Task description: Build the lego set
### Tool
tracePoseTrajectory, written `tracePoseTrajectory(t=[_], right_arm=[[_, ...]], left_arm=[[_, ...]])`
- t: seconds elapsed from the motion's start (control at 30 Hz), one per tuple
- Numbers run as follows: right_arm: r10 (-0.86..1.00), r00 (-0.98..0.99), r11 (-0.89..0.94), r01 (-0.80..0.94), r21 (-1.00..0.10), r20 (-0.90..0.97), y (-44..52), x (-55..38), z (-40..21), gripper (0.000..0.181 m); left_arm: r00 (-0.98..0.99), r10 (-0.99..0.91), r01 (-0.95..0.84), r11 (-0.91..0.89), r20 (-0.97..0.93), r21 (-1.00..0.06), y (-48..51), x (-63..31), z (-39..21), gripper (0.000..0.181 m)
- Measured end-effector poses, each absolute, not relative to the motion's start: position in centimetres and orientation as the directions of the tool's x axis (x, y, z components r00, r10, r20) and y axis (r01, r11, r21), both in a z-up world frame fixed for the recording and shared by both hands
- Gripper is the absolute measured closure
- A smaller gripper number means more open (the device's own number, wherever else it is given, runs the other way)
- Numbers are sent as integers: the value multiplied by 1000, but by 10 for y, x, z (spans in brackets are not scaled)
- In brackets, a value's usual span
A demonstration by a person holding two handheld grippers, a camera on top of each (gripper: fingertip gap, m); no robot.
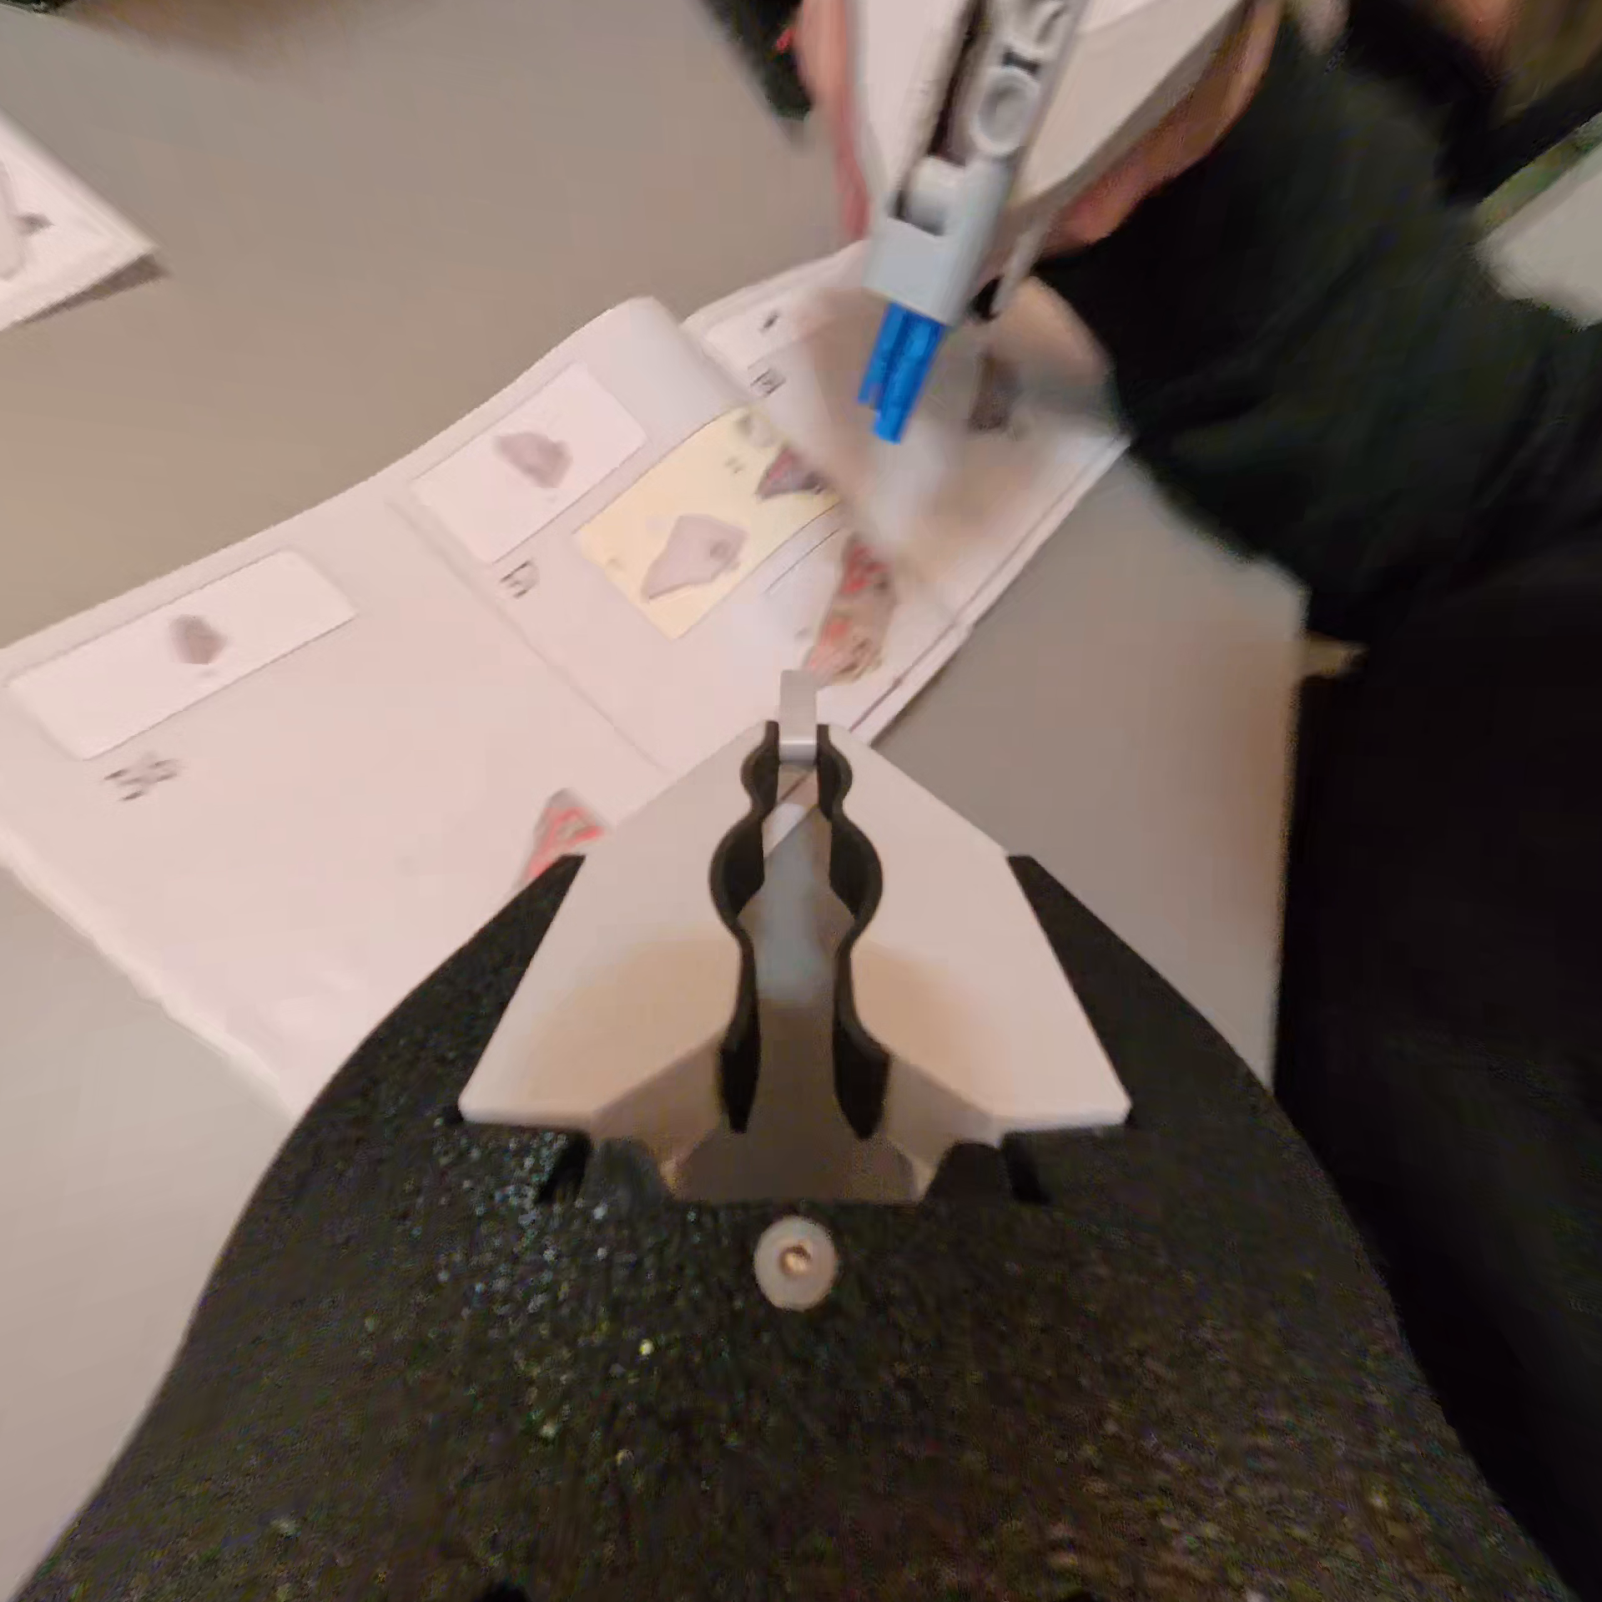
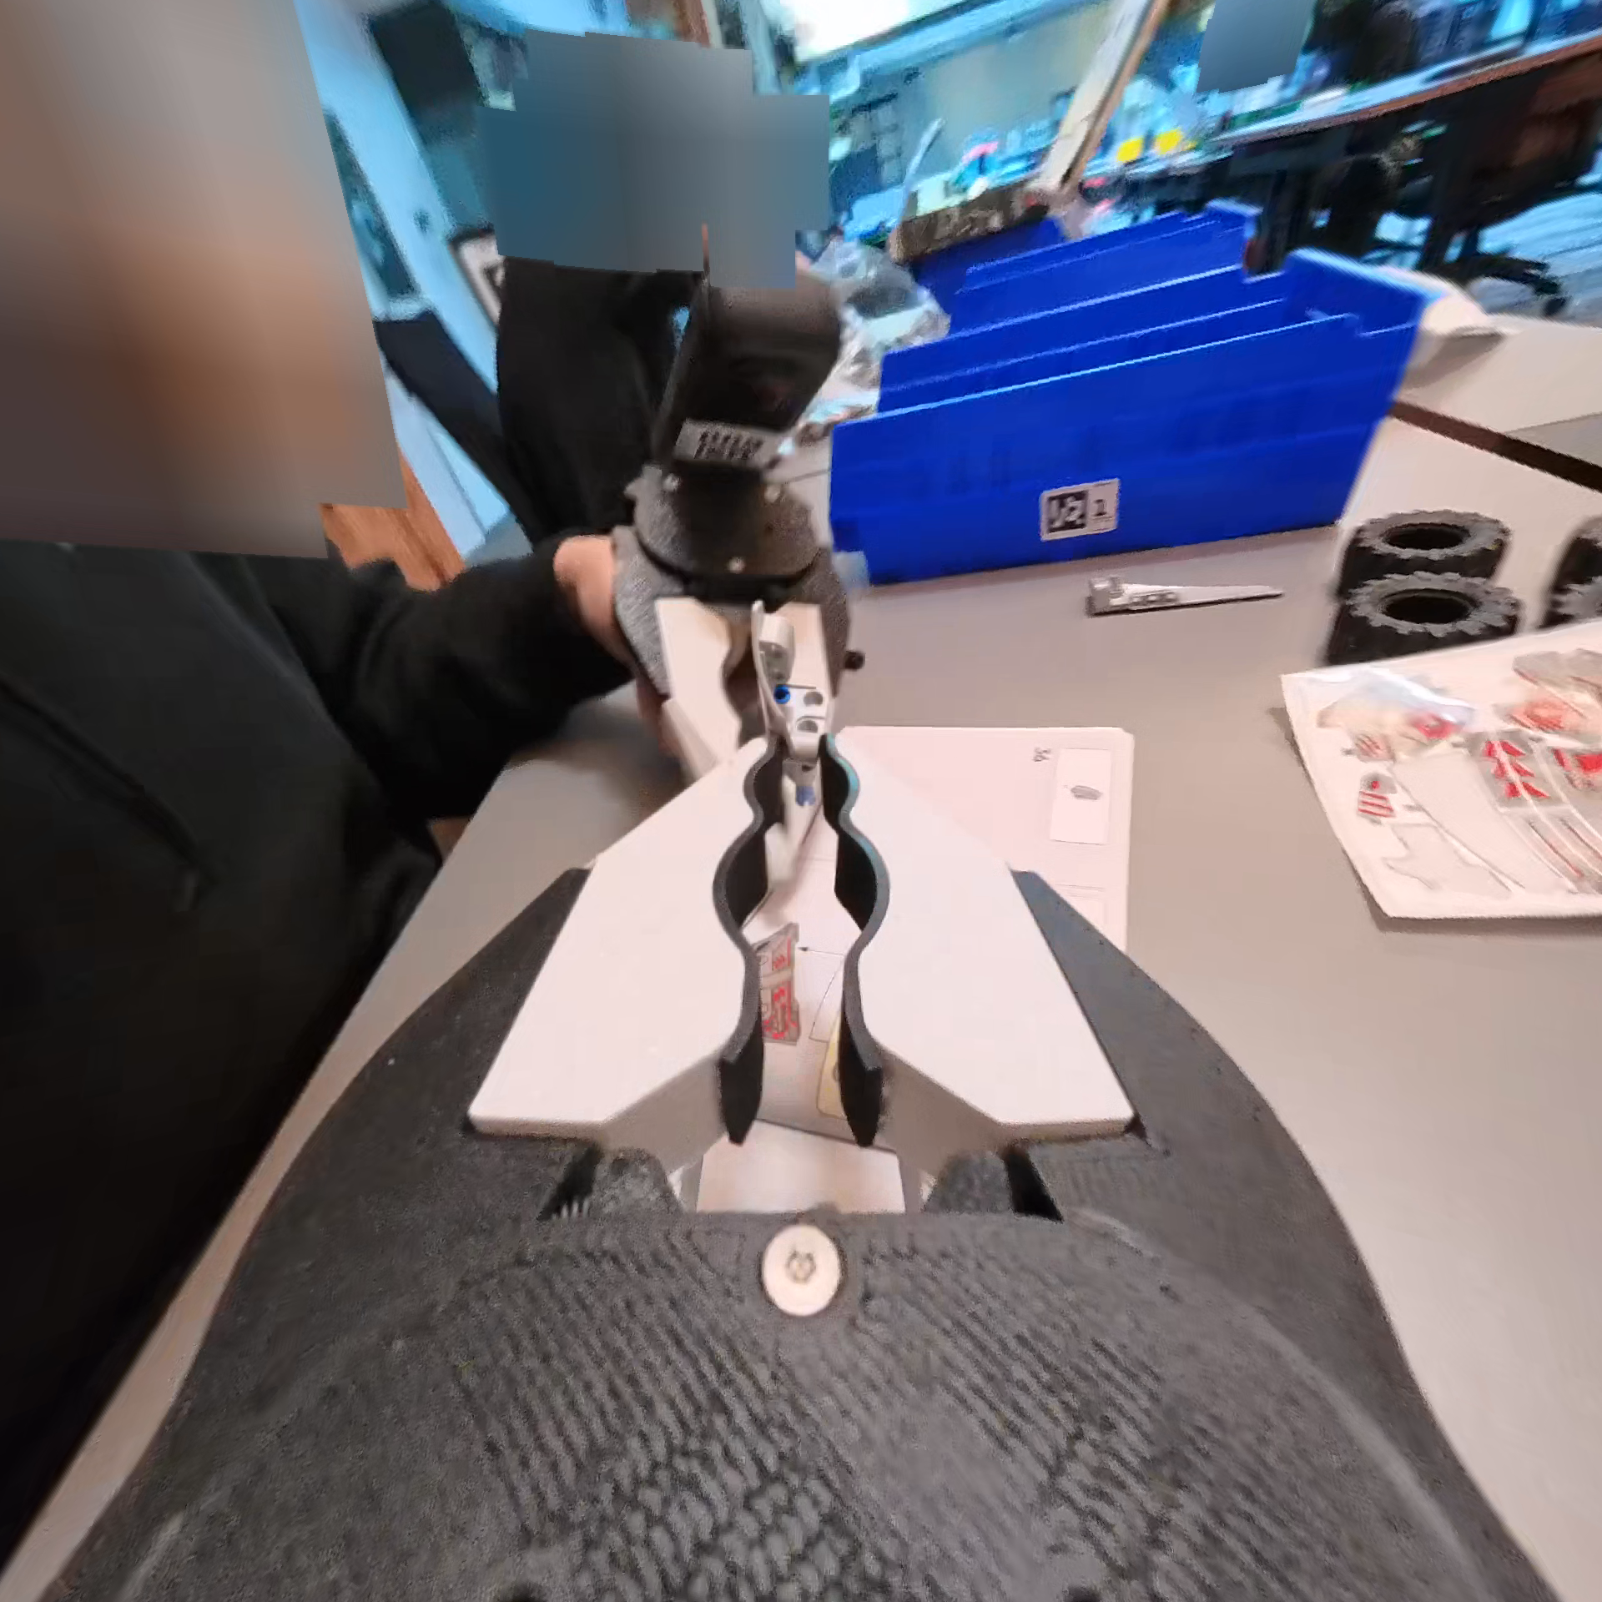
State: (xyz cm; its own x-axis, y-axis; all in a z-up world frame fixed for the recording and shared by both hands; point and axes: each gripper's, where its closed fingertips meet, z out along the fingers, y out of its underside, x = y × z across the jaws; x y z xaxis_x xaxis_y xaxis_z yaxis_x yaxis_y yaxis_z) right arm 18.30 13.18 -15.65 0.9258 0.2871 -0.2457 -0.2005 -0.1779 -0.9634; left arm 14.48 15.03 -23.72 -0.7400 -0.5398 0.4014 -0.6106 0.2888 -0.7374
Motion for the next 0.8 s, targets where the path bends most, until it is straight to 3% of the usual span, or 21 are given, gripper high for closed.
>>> tracePoseTrajectory(t=[0.03,0.17,0.27,0.33,0.4,0.43,0.5,0.57,0.63,0.73,0.8], right_arm=[[251,929,-165,-237,-957,-273,129,190,-154,175],[249,929,-150,-244,-958,-275,114,186,-147,176],[166,974,-18,157,-987,151,103,175,-133,176],[55,902,35,426,-904,428,93,165,-125,176],[-52,822,14,568,-823,567,85,159,-124,176],[-82,751,-16,656,-754,655,82,153,-126,176],[-154,471,-153,857,-492,869,79,146,-128,176],[-111,203,-280,933,-226,973,81,138,-137,177],[-88,7,-329,944,-36,996,82,130,-145,176],[-65,-160,-388,914,122,985,82,130,-151,176],[-71,-220,-408,896,173,973,81,133,-148,176]], left_arm=[[-736,-497,-626,243,459,-741,140,141,-231,177],[-708,-420,-672,153,568,-725,117,135,-220,176],[-826,-483,-430,209,290,-879,110,141,-205,177],[-838,-542,-266,301,65,-916,110,143,-195,177],[-802,-597,-229,354,-31,-907,116,149,-189,177],[-793,-607,-216,354,-48,-910,117,151,-185,177],[-782,-611,-113,329,-120,-938,118,154,-169,176],[-762,-584,63,362,-279,-930,118,153,-158,176],[-715,-547,215,421,-436,-881,117,149,-156,176],[-578,-513,373,526,-635,-765,118,146,-158,177],[-415,-426,432,686,-804,-586,125,148,-162,176]])
